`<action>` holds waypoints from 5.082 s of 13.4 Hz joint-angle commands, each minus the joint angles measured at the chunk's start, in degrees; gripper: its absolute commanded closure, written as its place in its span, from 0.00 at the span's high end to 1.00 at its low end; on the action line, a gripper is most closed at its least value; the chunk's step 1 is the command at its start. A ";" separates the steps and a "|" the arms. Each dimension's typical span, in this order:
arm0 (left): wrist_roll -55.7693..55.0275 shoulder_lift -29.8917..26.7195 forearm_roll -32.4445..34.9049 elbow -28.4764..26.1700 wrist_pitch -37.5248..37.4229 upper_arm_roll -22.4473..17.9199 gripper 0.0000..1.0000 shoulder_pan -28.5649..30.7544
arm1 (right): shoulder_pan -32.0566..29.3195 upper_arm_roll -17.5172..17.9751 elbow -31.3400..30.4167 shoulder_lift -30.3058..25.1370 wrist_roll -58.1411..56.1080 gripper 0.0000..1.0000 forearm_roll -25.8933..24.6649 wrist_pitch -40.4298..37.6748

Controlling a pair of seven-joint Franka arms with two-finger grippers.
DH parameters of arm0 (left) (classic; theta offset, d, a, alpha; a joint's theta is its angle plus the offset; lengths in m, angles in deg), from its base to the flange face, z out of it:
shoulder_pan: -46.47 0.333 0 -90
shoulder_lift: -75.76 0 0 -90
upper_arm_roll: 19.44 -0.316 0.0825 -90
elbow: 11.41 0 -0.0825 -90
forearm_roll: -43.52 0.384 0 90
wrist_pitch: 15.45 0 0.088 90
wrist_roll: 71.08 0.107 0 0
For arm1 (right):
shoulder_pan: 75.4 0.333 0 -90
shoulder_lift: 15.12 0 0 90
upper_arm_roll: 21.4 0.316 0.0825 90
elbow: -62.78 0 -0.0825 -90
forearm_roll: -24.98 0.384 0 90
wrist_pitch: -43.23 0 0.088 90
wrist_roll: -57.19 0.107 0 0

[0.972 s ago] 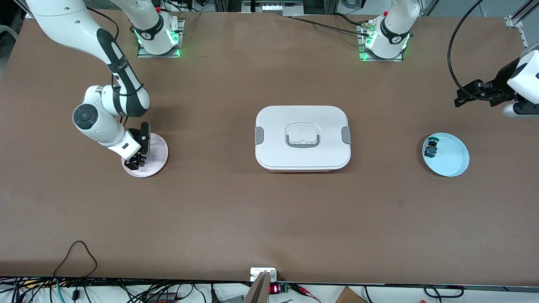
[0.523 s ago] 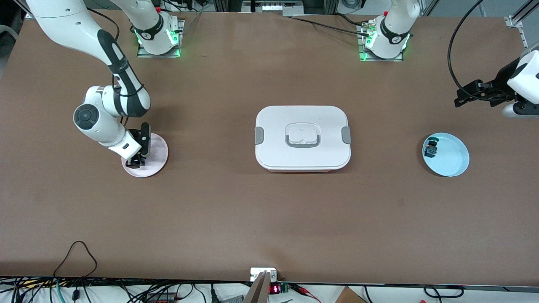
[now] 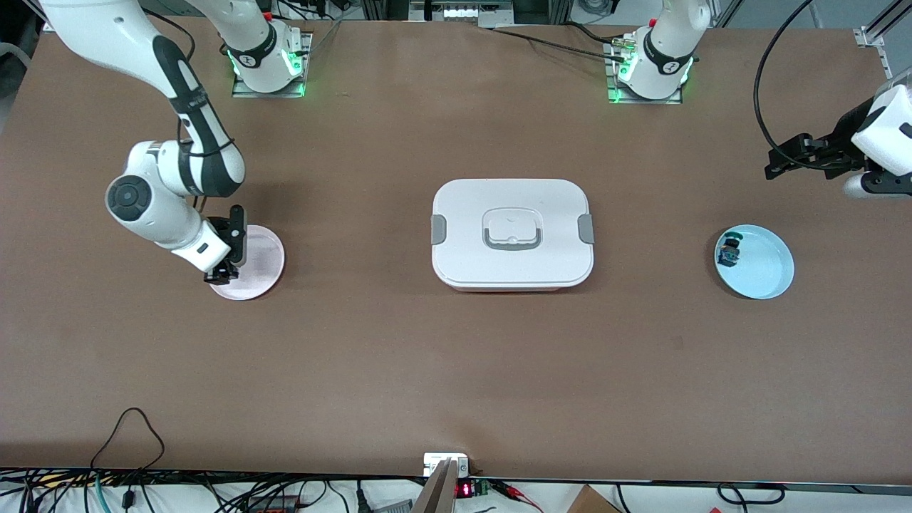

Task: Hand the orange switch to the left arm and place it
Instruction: 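Lift the orange switch with the right gripper while the left gripper advances, then carry the switch over the box while the left gripper approaches it, then grasp the orange switch with the left gripper from the right gripper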

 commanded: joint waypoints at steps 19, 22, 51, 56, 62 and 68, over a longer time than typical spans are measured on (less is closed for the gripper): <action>8.11 9.16 -37.73 0.65 -11.87 -0.78 1.00 2.05 | -1.23 -1.29 37.51 -3.06 -1.98 0.00 15.51 -56.36; 8.57 10.04 -44.33 -0.59 -11.69 -0.78 1.00 1.97 | -3.07 -1.29 36.37 -1.22 -4.54 0.00 30.02 -56.80; 20.44 19.88 -89.78 -7.36 1.13 -0.69 1.00 -11.73 | 21.95 -0.41 24.50 5.20 -22.30 0.01 113.54 -32.47; 20.27 21.73 -95.14 -6.74 3.68 -0.69 1.00 -15.16 | 27.50 -0.41 30.65 10.03 -22.39 0.01 119.35 -24.29; 20.09 21.91 -94.45 -5.87 7.55 -0.16 1.00 -17.81 | 27.51 -1.20 31.89 12.06 -24.41 0.01 115.07 -24.11; 20.44 25.94 -94.53 -1.13 12.12 -0.16 1.00 -18.33 | 27.51 -1.38 32.15 12.77 -25.29 0.01 113.91 -23.85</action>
